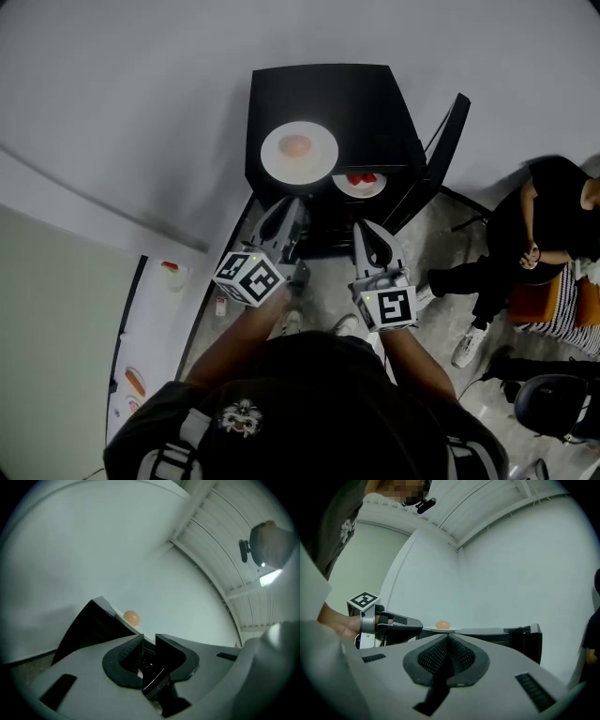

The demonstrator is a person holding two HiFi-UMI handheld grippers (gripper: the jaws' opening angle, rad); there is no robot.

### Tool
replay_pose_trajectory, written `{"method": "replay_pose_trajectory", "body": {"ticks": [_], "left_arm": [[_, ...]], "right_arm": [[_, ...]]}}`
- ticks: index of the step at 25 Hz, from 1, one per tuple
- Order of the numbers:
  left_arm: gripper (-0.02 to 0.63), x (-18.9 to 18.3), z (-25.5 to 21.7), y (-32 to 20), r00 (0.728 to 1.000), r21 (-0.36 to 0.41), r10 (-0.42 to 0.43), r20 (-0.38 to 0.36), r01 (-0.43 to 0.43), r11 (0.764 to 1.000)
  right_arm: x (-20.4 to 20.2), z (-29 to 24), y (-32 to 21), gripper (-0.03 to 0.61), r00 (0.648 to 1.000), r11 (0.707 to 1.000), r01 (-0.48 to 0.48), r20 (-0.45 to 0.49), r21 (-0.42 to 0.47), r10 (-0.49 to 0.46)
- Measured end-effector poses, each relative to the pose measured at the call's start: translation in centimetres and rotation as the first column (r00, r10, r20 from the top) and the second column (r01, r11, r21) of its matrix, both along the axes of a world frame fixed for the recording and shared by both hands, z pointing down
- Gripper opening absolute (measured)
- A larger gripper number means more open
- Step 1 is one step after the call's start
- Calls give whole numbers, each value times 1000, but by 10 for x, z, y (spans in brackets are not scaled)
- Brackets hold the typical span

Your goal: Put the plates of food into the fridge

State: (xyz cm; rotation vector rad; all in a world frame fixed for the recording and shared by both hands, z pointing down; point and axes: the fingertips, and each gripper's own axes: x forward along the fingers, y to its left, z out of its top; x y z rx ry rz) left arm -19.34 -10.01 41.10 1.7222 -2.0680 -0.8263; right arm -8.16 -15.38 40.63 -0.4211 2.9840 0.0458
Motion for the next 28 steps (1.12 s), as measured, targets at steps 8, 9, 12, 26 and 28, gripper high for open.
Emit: {"method": "replay_pose_trajectory", "body": {"ticks": [8,9,12,26,28], "left_arm": [[144,-19,4,-6,893,156,32,-450,43,987],[154,-21,1,-8,872,183,48,-487,49,982],[169,-28,-7,-16,844,238,84,-530,53,970],[133,-50,6,-34,731,238,85,-677,107,965],[117,-50,5,-33,744,223,59,-666,122,967]], "right_arm": [[-2,6,3,26,1000,999,28,2,-20,-28],[-3,7,3,26,999,999,32,1,-21,-32],[-4,7,4,26,999,999,41,0,-15,-41],[4,11,5,26,996,994,93,-12,60,-92],[7,11,2,26,995,994,96,-11,43,-96]]}}
